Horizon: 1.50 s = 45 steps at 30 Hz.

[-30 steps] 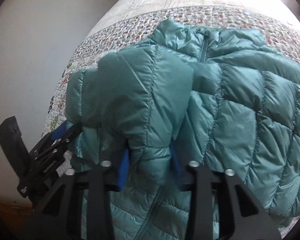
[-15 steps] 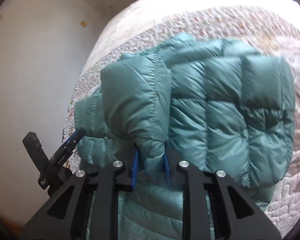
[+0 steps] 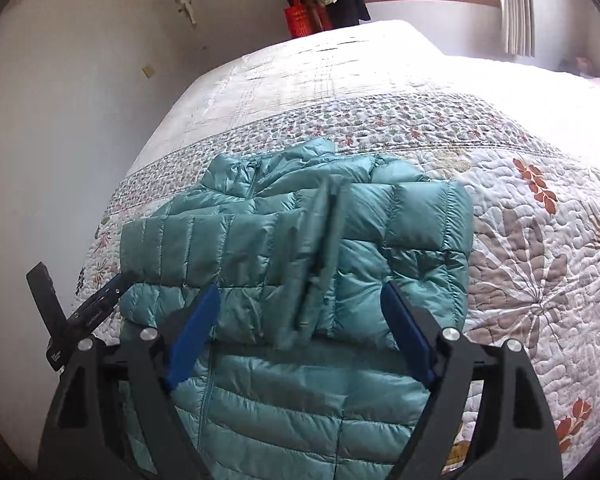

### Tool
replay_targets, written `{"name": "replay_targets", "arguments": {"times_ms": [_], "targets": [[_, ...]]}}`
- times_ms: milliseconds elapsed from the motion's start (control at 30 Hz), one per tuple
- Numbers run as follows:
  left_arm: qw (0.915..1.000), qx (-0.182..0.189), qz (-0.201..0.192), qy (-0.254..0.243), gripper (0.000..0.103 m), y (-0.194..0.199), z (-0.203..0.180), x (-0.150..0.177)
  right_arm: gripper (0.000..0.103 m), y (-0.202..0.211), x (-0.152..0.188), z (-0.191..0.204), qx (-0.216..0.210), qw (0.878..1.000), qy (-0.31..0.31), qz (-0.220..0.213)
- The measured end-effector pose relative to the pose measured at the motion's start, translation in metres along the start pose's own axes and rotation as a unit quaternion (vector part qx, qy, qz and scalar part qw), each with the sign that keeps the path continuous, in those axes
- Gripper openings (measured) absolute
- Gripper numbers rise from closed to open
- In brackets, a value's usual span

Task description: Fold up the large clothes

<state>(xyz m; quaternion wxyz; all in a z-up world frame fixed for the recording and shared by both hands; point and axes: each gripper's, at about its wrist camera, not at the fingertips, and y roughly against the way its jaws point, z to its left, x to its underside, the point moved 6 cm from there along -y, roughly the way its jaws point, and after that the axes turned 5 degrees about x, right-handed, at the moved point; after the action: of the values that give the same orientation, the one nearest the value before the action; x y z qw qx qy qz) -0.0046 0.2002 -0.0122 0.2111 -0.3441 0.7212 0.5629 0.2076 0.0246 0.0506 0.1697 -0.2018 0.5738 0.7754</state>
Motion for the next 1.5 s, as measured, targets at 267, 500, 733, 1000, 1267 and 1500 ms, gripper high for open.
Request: {"name": "replay_targets", "arguments": {"times_ms": [267,500,733,1000,1267,1500], "targets": [[0.9997,-0.012,0.018,0.013,0.062,-0.019,0.018,0.008,0.079,-0.043,0.012,-0.034,0.051,0.997,-0.049,0.044],[0.9997,-0.012,0.014,0.014,0.062,-0.019,0.022,0.006,0.030,-0.080,0.020,-0.050,0.022,0.994,-0.071,0.080],[0.9999,-0.008,0.008,-0.004,0.062,-0.013,0.014,0.004,0.010,-0.052,0.009,-0.051,0.019,0.997,-0.067,0.039],[0.9988,-0.036,0.017,-0.029,0.062,-0.013,0.008,0.010,0.020,-0.072,0.031,-0.060,0.050,0.995,-0.058,0.068],[0.9986,-0.030,0.000,-0.042,0.068,0.010,-0.015,-0.004,0.025,-0.019,0.029,-0.039,0.062,0.998,-0.012,-0.003],[0.9958,-0.067,0.050,-0.036,0.069,-0.032,-0.005,0.009,0.025,-0.043,0.037,-0.058,0.103,0.994,-0.037,0.012]]}}
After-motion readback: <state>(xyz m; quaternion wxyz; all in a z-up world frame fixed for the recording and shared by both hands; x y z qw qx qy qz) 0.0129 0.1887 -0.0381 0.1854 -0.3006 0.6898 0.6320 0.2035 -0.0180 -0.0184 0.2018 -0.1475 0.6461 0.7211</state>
